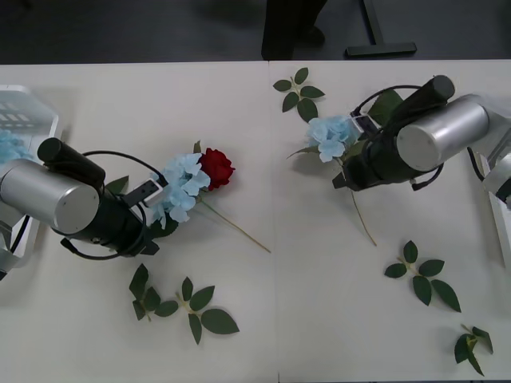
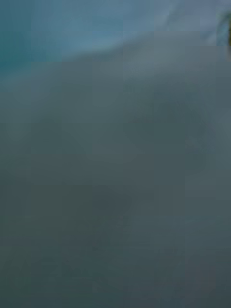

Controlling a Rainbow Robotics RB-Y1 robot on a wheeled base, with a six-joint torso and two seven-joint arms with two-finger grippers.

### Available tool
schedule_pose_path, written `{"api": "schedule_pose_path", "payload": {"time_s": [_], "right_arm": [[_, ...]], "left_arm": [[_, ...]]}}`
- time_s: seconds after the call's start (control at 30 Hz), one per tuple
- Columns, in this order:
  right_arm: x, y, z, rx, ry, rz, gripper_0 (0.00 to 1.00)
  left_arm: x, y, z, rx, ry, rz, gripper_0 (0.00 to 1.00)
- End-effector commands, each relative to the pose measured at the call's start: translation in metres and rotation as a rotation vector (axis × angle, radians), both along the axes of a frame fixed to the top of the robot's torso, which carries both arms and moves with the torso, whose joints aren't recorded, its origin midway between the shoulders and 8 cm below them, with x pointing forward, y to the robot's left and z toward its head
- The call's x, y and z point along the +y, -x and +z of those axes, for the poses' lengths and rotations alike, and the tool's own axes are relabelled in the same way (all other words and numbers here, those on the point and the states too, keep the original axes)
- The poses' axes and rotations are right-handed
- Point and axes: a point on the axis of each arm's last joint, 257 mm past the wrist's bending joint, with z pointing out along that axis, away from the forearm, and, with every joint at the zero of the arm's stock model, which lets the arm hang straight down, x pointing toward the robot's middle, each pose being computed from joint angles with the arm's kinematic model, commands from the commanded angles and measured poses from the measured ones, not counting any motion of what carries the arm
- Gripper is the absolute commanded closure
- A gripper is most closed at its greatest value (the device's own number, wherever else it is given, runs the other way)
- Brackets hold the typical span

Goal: Place the red flowers into the right box and the blue flowers into the left box. If a person shows an open palm, hand one flower to the person first, then continue sorting.

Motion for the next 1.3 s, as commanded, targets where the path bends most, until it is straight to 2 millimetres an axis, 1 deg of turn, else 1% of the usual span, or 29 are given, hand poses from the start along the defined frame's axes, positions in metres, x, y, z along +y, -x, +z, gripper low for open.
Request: {"api": "schedule_pose_path", "payload": {"time_s": [0.03,0.2,0.27,0.3,0.4,0.43,0.47,0.5,0.57,0.6,0.63,0.7,0.77,0.87,0.93,1.0,1.03,1.07,1.13,1.17,1.2,1.23,1.3], "right_arm": [[0.022,0.003,-0.009,-0.023,-0.014,0.015,0.08],[0.019,-0.001,-0.015,-0.038,0.010,0.007,0.08],[0.020,-0.003,-0.015,-0.047,0.014,0.009,0.20],[0.020,-0.004,-0.017,-0.049,0.018,0.007,0.31],[0.023,-0.008,-0.020,-0.055,0.008,0.000,0.50],[0.023,-0.009,-0.022,-0.056,0.001,-0.007,0.59],[0.025,-0.009,-0.024,-0.056,-0.003,-0.008,0.64],[0.025,-0.011,-0.025,-0.061,-0.009,-0.013,0.74],[0.025,-0.013,-0.026,-0.064,-0.015,-0.018,0.88],[0.027,-0.014,-0.026,-0.067,-0.018,-0.017,0.98],[0.027,-0.013,-0.026,-0.065,-0.019,-0.018,1.00],[0.028,-0.013,-0.026,-0.062,-0.023,-0.018,1.00],[0.023,-0.013,-0.025,-0.060,-0.023,-0.025,1.00],[0.021,-0.015,-0.017,-0.055,-0.057,-0.039,1.00],[0.017,-0.018,-0.001,-0.055,-0.097,-0.051,1.00],[0.013,-0.018,0.027,-0.055,-0.126,-0.039,1.00],[0.012,-0.017,0.035,-0.055,-0.132,-0.032,1.00],[0.010,-0.015,0.056,-0.053,-0.154,-0.009,1.00],[0.011,-0.013,0.080,-0.057,-0.184,0.024,1.00],[0.012,-0.010,0.099,-0.063,-0.204,0.061,1.00],[0.016,-0.008,0.113,-0.075,-0.219,0.097,1.00],[0.026,-0.003,0.133,-0.091,-0.256,0.154,1.00],[0.043,0.006,0.159,-0.101,-0.348,0.225,1.00]], "left_arm": [[-0.015,-0.016,0.007,-0.054,-0.033,-0.099,0.13],[-0.014,-0.015,0.001,-0.050,-0.042,-0.102,0.15],[-0.013,-0.015,0.000,-0.048,-0.044,-0.102,0.18],[-0.014,-0.015,0.000,-0.048,-0.043,-0.102,0.21],[-0.015,-0.014,-0.001,-0.047,-0.044,-0.103,0.29],[-0.014,-0.015,-0.001,-0.048,-0.046,-0.103,0.31],[-0.014,-0.014,-0.002,-0.046,-0.047,-0.103,0.33],[-0.013,-0.014,-0.002,-0.046,-0.049,-0.102,0.37],[-0.013,-0.014,-0.003,-0.045,-0.050,-0.101,0.43],[-0.012,-0.014,-0.004,-0.042,-0.050,-0.098,0.47],[-0.012,-0.014,-0.004,-0.042,-0.050,-0.098,0.50],[-0.010,-0.014,-0.004,-0.041,-0.053,-0.096,0.52],[-0.010,-0.014,-0.004,-0.042,-0.054,-0.096,0.55],[-0.009,-0.015,-0.004,-0.043,-0.056,-0.095,0.60],[-0.009,-0.015,-0.004,-0.043,-0.057,-0.096,0.65],[-0.009,-0.015,-0.004,-0.043,-0.058,-0.096,0.74],[-0.009,-0.015,-0.004,-0.043,-0.058,-0.096,0.75],[-0.009,-0.015,-0.004,-0.044,-0.060,-0.096,0.79],[-0.008,-0.015,-0.004,-0.045,-0.061,-0.096,0.84],[-0.009,-0.015,-0.004,-0.045,-0.061,-0.096,0.86],[-0.009,-0.015,-0.004,-0.045,-0.061,-0.096,0.87],[-0.009,-0.015,-0.004,-0.046,-0.062,-0.096,0.90],[-0.008,-0.015,-0.005,-0.046,-0.065,-0.095,0.96]]}}
